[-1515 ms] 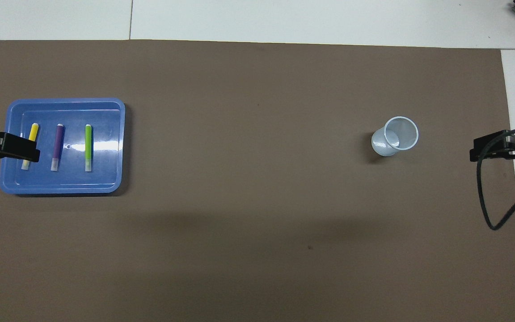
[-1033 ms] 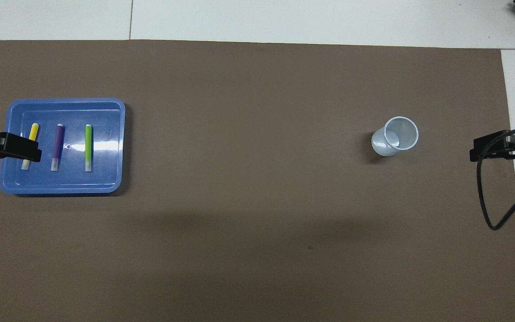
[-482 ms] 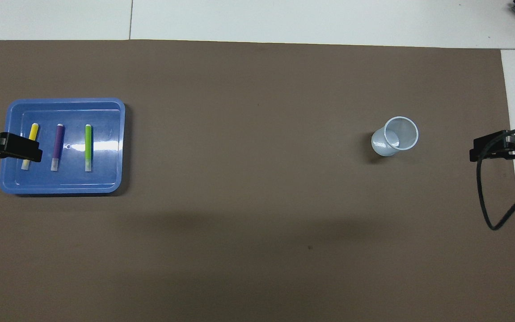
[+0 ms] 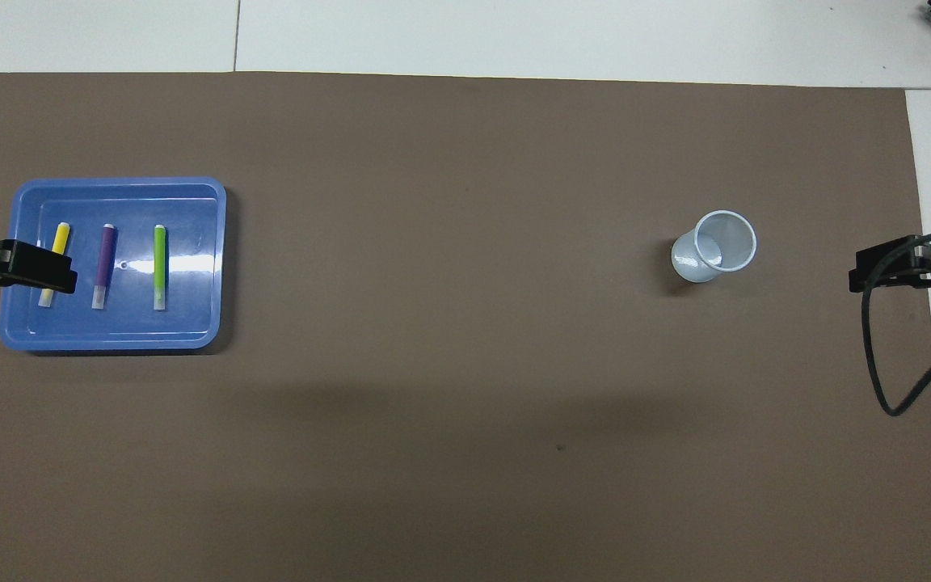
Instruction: Transfer and insert pens with both arms
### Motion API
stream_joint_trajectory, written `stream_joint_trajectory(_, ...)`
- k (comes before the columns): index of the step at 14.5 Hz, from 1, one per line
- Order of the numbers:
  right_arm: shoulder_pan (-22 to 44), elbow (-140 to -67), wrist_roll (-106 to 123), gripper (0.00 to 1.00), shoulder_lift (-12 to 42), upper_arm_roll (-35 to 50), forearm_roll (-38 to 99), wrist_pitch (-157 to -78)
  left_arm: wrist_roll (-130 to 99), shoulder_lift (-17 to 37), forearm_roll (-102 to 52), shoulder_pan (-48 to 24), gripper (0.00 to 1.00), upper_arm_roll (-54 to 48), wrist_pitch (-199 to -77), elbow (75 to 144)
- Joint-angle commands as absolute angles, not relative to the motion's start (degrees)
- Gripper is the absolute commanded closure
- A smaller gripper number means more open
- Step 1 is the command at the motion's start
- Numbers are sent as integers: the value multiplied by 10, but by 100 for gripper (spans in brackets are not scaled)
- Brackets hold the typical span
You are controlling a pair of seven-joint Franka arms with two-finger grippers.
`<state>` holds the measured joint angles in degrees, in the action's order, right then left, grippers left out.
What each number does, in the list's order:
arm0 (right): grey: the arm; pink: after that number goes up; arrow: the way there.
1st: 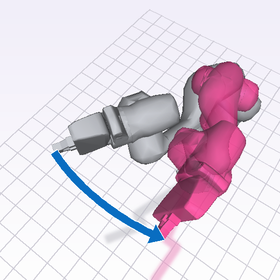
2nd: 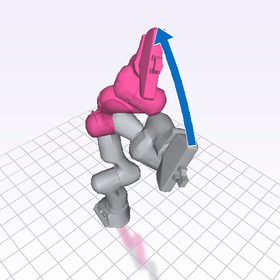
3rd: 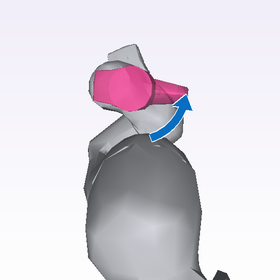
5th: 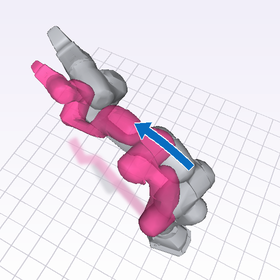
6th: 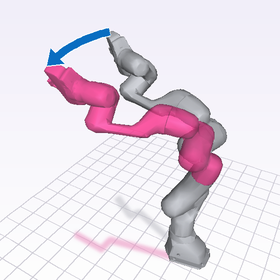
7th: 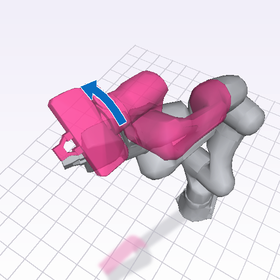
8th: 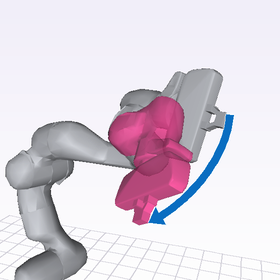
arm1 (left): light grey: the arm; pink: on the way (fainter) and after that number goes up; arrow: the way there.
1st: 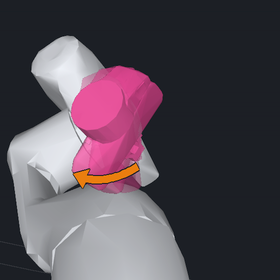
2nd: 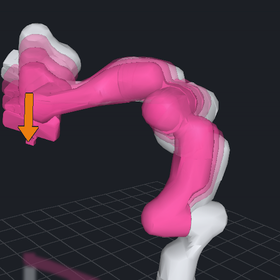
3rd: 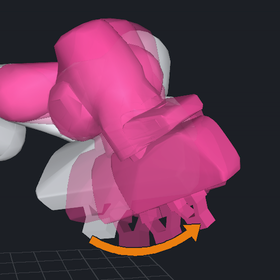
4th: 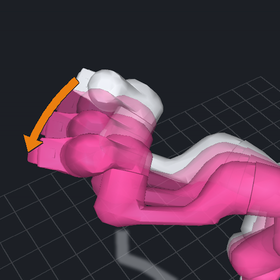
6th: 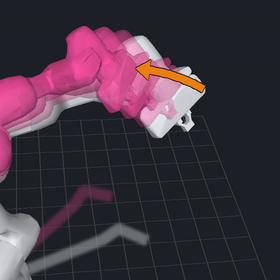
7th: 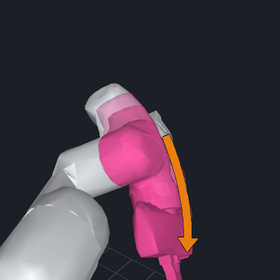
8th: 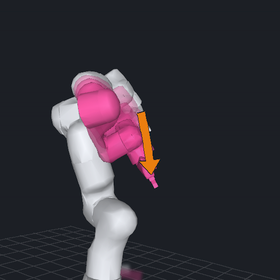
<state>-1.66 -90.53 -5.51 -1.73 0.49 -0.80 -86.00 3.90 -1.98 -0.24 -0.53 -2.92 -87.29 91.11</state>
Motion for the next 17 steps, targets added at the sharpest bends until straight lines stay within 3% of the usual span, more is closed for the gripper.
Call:
stream_joint_trajectory(1,-22,-904,-43,0,-20,8,-9,-858,34,-33,-9,-12,0,-24,-878,922)
stream_joint_trajectory(10,-22,-904,-43,0,-20,8,-9,-858,26,-34,-8,-12,0,-23,-912,932)
stream_joint_trajectory(17,-22,-904,-43,0,-20,8,-9,-858,30,-16,-4,-6,0,-24,-1062,1015)
